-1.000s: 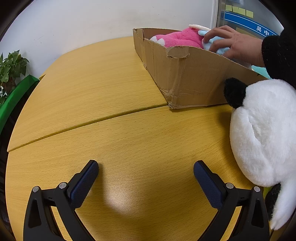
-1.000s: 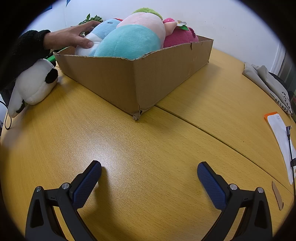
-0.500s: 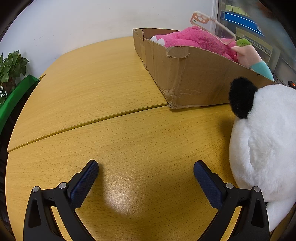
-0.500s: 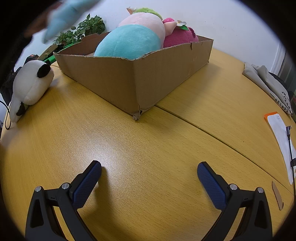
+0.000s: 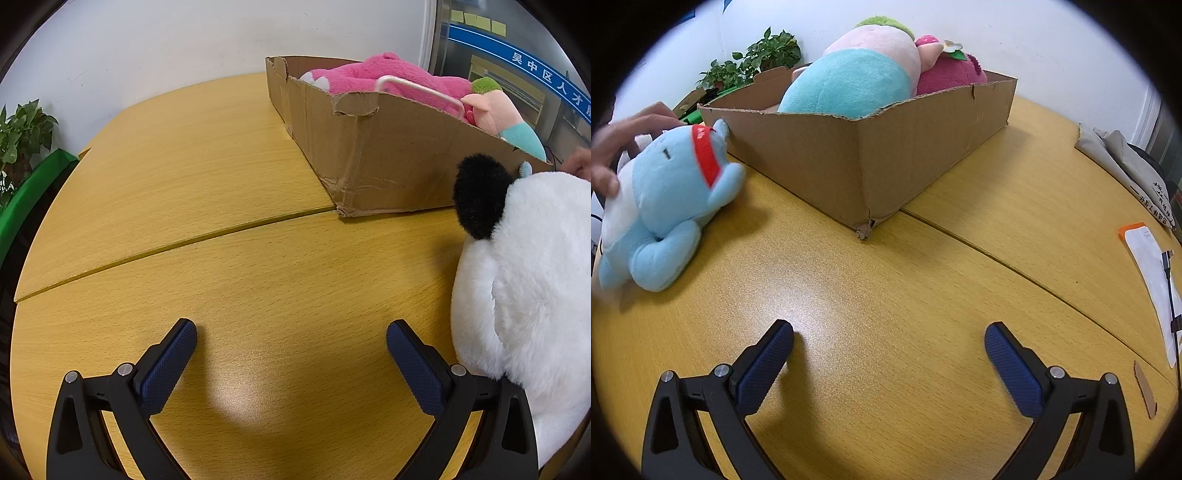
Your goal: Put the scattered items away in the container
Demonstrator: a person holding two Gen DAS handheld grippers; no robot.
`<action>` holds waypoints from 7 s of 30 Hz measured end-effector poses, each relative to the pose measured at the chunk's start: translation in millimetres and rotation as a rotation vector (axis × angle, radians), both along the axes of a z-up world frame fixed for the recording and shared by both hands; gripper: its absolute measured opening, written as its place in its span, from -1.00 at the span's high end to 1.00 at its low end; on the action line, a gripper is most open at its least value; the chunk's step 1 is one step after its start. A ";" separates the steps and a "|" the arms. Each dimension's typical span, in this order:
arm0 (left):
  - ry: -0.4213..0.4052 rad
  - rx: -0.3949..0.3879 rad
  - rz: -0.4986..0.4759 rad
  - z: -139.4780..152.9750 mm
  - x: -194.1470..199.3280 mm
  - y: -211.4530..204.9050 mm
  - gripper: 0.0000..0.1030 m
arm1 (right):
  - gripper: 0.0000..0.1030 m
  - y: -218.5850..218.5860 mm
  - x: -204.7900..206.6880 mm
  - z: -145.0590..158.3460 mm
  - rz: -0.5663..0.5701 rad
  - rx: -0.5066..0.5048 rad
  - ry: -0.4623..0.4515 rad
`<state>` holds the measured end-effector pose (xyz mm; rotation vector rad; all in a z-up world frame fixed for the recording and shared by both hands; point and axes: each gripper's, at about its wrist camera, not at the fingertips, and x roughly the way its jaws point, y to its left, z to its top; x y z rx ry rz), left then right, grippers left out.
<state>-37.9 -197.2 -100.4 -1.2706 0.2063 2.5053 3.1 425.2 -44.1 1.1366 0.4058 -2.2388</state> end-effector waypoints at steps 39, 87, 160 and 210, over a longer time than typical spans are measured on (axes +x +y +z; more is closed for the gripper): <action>0.000 0.000 -0.003 -0.5 -0.3 0.2 -1.00 | -1.00 0.1 -0.3 -0.1 -0.001 0.000 0.000; 0.000 0.000 -0.005 -0.4 -0.5 0.6 -1.00 | -1.00 0.1 -0.7 -0.3 -0.002 0.000 0.000; 0.000 0.000 0.135 0.1 -2.2 -17.6 -1.00 | -1.00 0.7 -0.7 -0.5 -0.009 0.000 0.000; 0.271 0.138 0.244 156.1 163.8 138.6 -1.00 | -0.99 -150.6 176.2 158.1 -0.450 -0.219 0.418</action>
